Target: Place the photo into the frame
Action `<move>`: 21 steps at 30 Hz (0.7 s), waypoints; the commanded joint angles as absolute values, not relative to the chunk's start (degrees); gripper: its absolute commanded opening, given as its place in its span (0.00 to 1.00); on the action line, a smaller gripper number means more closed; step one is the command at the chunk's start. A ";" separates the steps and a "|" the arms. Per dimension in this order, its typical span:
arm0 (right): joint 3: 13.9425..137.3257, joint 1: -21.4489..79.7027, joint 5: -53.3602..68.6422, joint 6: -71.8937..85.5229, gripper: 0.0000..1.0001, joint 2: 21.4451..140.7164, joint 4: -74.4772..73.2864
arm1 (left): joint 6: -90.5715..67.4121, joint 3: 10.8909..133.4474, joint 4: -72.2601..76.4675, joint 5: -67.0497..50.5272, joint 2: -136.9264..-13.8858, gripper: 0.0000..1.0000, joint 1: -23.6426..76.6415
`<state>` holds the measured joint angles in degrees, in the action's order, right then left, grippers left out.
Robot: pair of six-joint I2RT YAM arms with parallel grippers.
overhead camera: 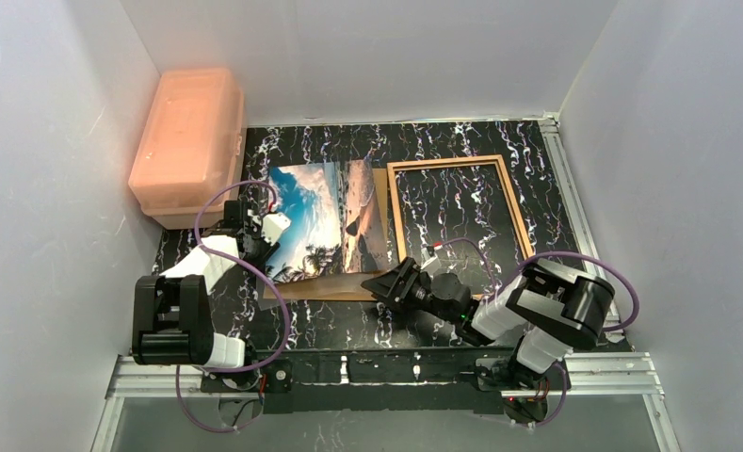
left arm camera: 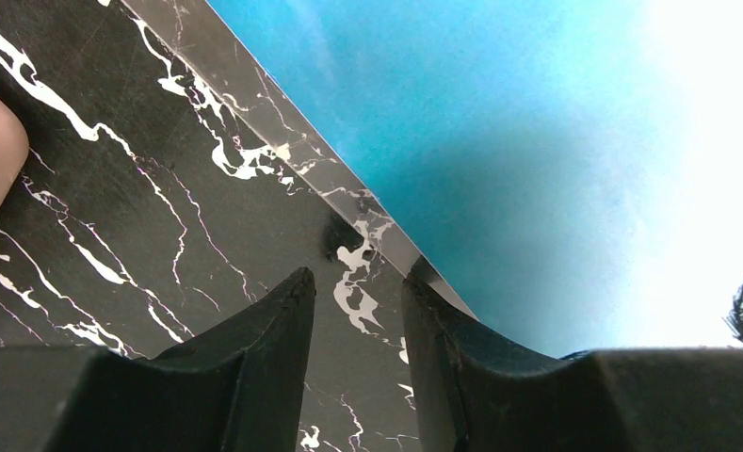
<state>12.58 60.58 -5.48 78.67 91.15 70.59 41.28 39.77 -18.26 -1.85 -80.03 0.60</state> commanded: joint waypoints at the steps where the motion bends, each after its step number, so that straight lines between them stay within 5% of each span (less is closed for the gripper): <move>1: 13.88 59.38 -6.96 78.47 0.79 90.42 78.35 | 41.23 37.53 -26.56 -4.82 -81.21 0.39 1.55; 21: 14.51 53.10 -3.46 80.16 0.77 98.35 91.41 | 43.51 35.84 -25.95 -1.66 -81.65 0.38 3.53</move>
<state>13.74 54.02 -5.21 79.46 98.72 82.30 43.27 39.72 -18.85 -0.03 -80.03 2.07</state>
